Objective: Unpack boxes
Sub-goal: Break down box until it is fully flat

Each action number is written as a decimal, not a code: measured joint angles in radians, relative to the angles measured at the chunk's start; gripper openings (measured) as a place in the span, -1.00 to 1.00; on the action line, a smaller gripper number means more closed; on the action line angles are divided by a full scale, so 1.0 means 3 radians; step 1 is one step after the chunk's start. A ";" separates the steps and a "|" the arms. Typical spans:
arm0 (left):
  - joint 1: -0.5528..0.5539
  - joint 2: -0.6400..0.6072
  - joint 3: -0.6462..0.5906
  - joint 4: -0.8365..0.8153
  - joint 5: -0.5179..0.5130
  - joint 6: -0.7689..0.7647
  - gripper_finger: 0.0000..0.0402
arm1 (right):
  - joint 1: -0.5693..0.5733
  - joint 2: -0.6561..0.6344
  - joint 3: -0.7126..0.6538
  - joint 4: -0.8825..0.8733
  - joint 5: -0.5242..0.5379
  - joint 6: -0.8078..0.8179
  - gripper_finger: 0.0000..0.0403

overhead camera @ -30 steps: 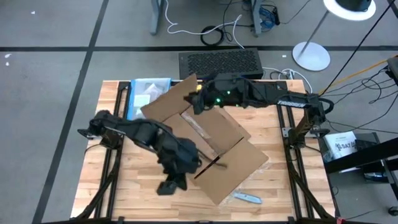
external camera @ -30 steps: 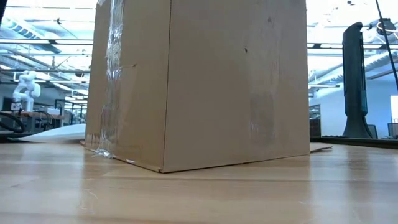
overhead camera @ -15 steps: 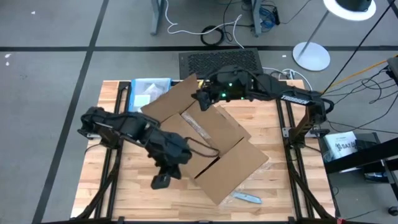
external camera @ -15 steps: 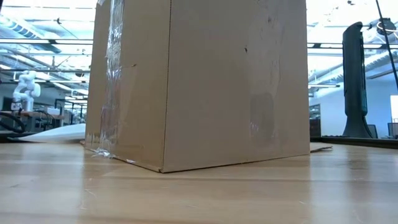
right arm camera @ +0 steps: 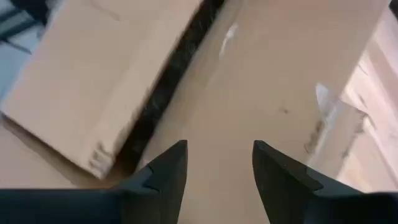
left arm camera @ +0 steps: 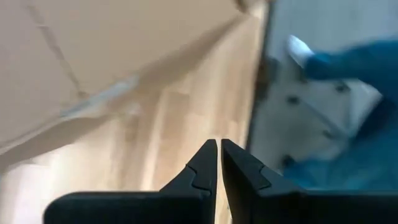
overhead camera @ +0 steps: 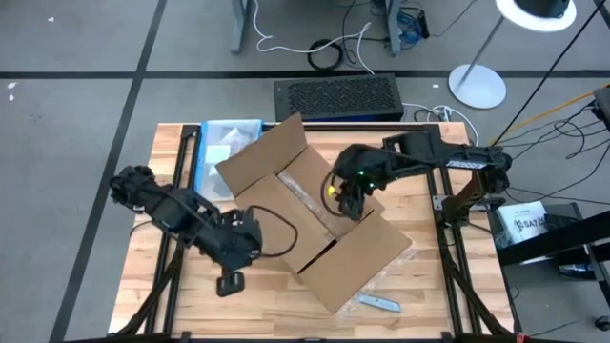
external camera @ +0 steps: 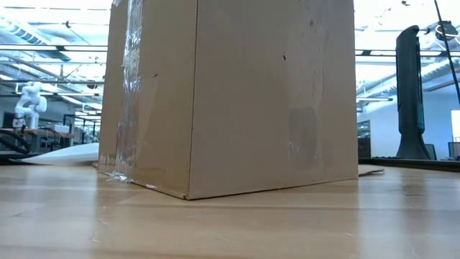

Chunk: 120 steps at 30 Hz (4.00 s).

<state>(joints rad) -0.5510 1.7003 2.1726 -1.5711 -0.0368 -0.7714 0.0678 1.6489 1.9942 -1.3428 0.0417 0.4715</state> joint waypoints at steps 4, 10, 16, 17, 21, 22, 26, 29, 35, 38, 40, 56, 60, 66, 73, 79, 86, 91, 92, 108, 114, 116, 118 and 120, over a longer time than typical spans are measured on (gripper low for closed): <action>-0.0028 -0.0062 -0.0242 0.0000 -0.0410 -0.0408 -0.87 | 0.0121 0.0017 0.0000 -0.0129 0.0013 -0.0129 -0.15; -0.0032 -0.0183 -0.0949 0.0001 -0.0708 -0.1039 -0.87 | 0.0165 0.0019 -0.0278 -0.0157 0.0037 -0.0212 -0.15; -0.0037 -0.0347 -0.1789 0.0164 -0.0741 -0.1449 -0.87 | 0.0270 0.0005 -0.0712 0.0074 0.0059 -0.0147 -0.15; -0.0012 -0.0390 -0.1897 0.0303 -0.0761 -0.1468 -0.87 | 0.0292 0.0003 -0.0750 0.0082 0.0079 -0.0127 -0.15; 0.0223 -0.0525 -0.2208 0.0870 -0.0846 -0.1183 -0.87 | 0.0350 0.0008 -0.0804 0.0033 0.0063 -0.0034 -0.15; 0.0296 -0.0530 -0.2267 0.0929 -0.0849 -0.1082 -0.87 | 0.0354 0.0011 -0.0808 0.0025 0.0043 -0.0007 -0.15; 0.0605 -0.0543 -0.2391 0.0975 -0.0844 -0.0714 -0.87 | 0.0389 0.0006 -0.0818 0.0030 0.0002 0.0126 -0.15; 0.0844 -0.0541 -0.2412 0.1071 -0.0844 -0.0396 -0.87 | 0.0445 0.0006 -0.0820 0.0077 0.0004 0.0202 -0.15; 0.1279 -0.0542 -0.2412 0.1272 -0.0820 0.0043 -0.87 | 0.0530 0.0006 -0.0820 0.0459 0.0088 0.0243 -0.16; 0.1386 -0.0542 -0.2412 0.1276 -0.0806 0.0072 -0.87 | 0.0549 0.0006 -0.0820 0.0632 0.0214 0.0260 -0.21; 0.1423 -0.0542 -0.2401 0.1234 -0.0780 0.0069 -0.87 | 0.0580 -0.0009 -0.0819 0.0732 0.0283 0.0261 -0.25; 0.1465 -0.0553 -0.2210 0.1726 -0.0448 0.0089 -0.87 | 0.0229 -0.0050 -0.0510 0.1428 0.0644 -0.0095 -0.42; 0.1466 -0.0556 -0.2109 0.1777 -0.0447 0.0162 -0.87 | 0.0152 0.0024 -0.0514 0.1594 0.0647 -0.0150 -0.42; 0.1465 -0.0559 -0.2107 0.1924 -0.0428 0.0161 -0.87 | 0.0125 0.0179 -0.0513 0.1718 0.0633 -0.0163 -0.42; 0.1464 -0.0559 -0.2119 0.2088 -0.0322 0.0152 -0.87 | 0.0128 0.0305 -0.0514 0.2006 0.0646 -0.0177 -0.42; 0.1444 -0.0542 -0.1818 0.1639 -0.0396 0.0259 -0.87 | 0.0160 0.0237 -0.0514 0.1999 0.0717 -0.0238 -0.42; 0.1437 -0.0544 -0.1059 0.0933 -0.0640 0.0564 -0.87 | 0.0168 0.0159 -0.0514 0.1998 0.0747 -0.0307 -0.42; 0.1431 -0.0549 -0.0370 0.0701 -0.0792 0.0711 -0.87 | 0.0168 0.0159 -0.0514 0.2036 0.0732 -0.0365 -0.42; 0.1424 -0.0549 -0.0237 0.0717 -0.0829 0.0745 -0.87 | 0.0168 0.0159 -0.0514 0.2080 0.0728 -0.0403 -0.42; 0.1740 -0.0386 0.0198 0.0708 -0.0671 0.0247 -0.46 | 0.0082 0.0156 -0.0515 0.2468 0.0535 -0.0602 -0.42; 0.1823 -0.0300 0.0198 0.0898 -0.0486 0.0069 0.10 | 0.0076 0.0156 -0.0516 0.2465 0.0536 -0.0602 -0.42; 0.1832 -0.0272 0.0199 0.0966 -0.0487 0.0060 0.24 | 0.0076 0.0162 -0.0516 0.2478 0.0536 -0.0601 -0.42; 0.1834 -0.0225 0.0199 0.1041 -0.0511 0.0056 0.35 | 0.0076 0.0178 -0.0516 0.2486 0.0512 -0.0601 -0.42; 0.1834 -0.0197 0.0197 0.1052 -0.0534 0.0056 0.39 | 0.0077 0.0210 -0.0516 0.2490 0.0458 -0.0599 -0.42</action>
<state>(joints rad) -0.0010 1.6413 2.2318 -1.2556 -0.1970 -0.7547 0.0910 1.7121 1.8393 -0.5957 0.1791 0.2917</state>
